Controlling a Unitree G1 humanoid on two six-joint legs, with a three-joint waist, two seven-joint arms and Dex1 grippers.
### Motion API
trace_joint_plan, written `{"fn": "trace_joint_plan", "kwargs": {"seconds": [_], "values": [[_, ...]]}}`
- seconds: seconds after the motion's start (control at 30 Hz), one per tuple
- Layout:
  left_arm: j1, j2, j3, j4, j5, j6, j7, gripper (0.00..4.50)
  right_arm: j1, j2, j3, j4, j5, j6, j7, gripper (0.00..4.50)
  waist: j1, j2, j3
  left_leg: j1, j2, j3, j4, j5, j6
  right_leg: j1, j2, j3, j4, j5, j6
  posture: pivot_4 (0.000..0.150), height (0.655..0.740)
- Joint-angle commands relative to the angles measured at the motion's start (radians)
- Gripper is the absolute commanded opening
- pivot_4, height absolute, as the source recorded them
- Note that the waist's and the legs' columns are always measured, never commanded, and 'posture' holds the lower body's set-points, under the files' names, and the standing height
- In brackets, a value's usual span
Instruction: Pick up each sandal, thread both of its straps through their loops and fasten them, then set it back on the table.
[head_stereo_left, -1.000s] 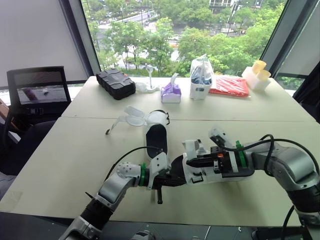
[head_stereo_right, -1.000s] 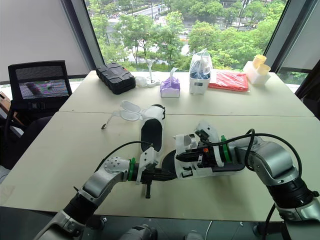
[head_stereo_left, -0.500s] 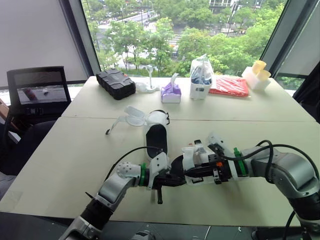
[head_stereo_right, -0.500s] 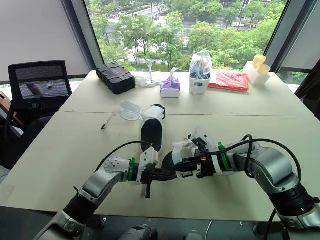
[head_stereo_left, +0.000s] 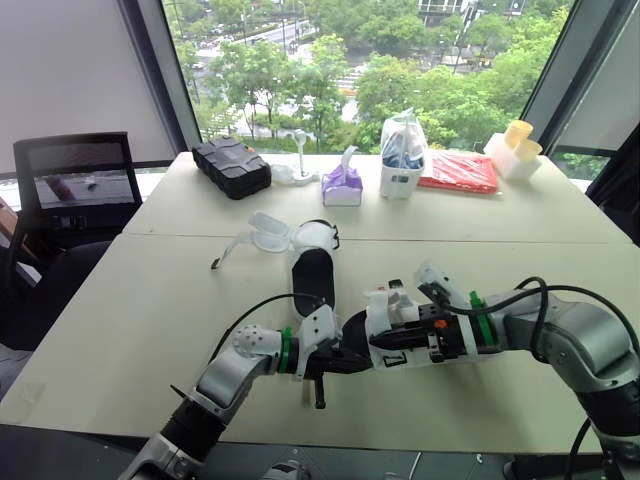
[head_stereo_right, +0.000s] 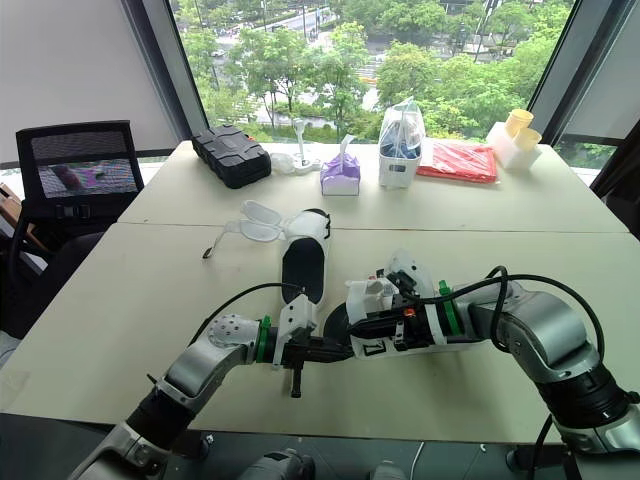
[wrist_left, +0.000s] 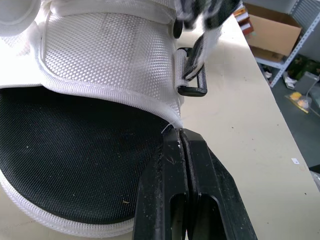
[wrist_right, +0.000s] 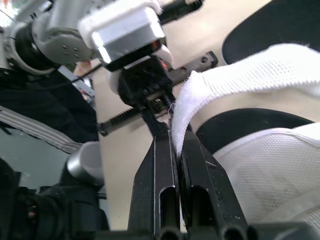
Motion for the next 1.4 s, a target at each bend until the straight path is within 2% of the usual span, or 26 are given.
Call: {"fn": "trace_joint_plan", "kwargs": {"seconds": [0.03,0.27,0.4,0.63,0.93,1.3,1.4], "values": [[0.027,0.007,-0.037,0.045,0.039,0.044,0.023,0.00,-0.007,-0.005,0.002,0.009,-0.027,-0.036,0.008,0.04,0.000,0.000,0.000,0.000,0.000,0.000,0.000,0.000,0.000,0.000,0.000,0.000,0.000,0.000,0.000,0.150,0.7400],[0.028,0.009,-0.037,0.042,0.039,0.045,0.023,0.00,-0.007,-0.014,0.007,0.004,-0.032,-0.033,0.026,0.04,0.000,0.000,0.000,0.000,0.000,0.000,0.000,0.000,0.000,0.000,0.000,0.000,0.000,0.000,0.000,0.150,0.7400],[0.028,0.008,-0.037,0.043,0.038,0.045,0.023,0.00,0.011,-0.018,0.029,0.001,-0.092,-0.095,0.018,0.04,0.000,0.000,0.000,0.000,0.000,0.000,0.000,0.000,0.000,0.000,0.000,0.000,0.000,0.000,0.000,0.150,0.7400],[0.025,0.007,-0.037,0.047,0.039,0.044,0.022,0.00,0.024,-0.011,0.014,-0.011,-0.103,-0.144,0.042,0.04,0.000,0.000,0.000,0.000,0.000,0.000,0.000,0.000,0.000,0.000,0.000,0.000,0.000,0.000,0.000,0.150,0.7400],[0.025,0.006,-0.038,0.047,0.039,0.043,0.021,0.00,0.059,-0.047,0.050,-0.033,-0.196,-0.277,0.090,0.04,0.001,0.000,0.000,0.000,0.000,0.000,0.000,0.000,0.000,0.000,0.000,0.000,0.000,0.000,0.000,0.150,0.7400],[0.023,0.002,-0.039,0.047,0.040,0.045,0.024,0.00,0.061,-0.017,0.081,0.029,-0.328,-0.429,0.060,0.04,0.001,0.000,0.000,0.000,0.000,0.000,0.000,0.000,0.000,0.000,0.000,0.000,0.000,0.000,0.000,0.150,0.7400],[0.023,0.002,-0.039,0.047,0.040,0.045,0.024,0.00,0.083,-0.043,0.100,0.033,-0.369,-0.479,0.090,0.04,0.001,0.000,0.000,0.000,0.000,0.000,0.000,0.000,0.000,0.000,0.000,0.000,0.000,0.000,0.000,0.150,0.7400]]}}
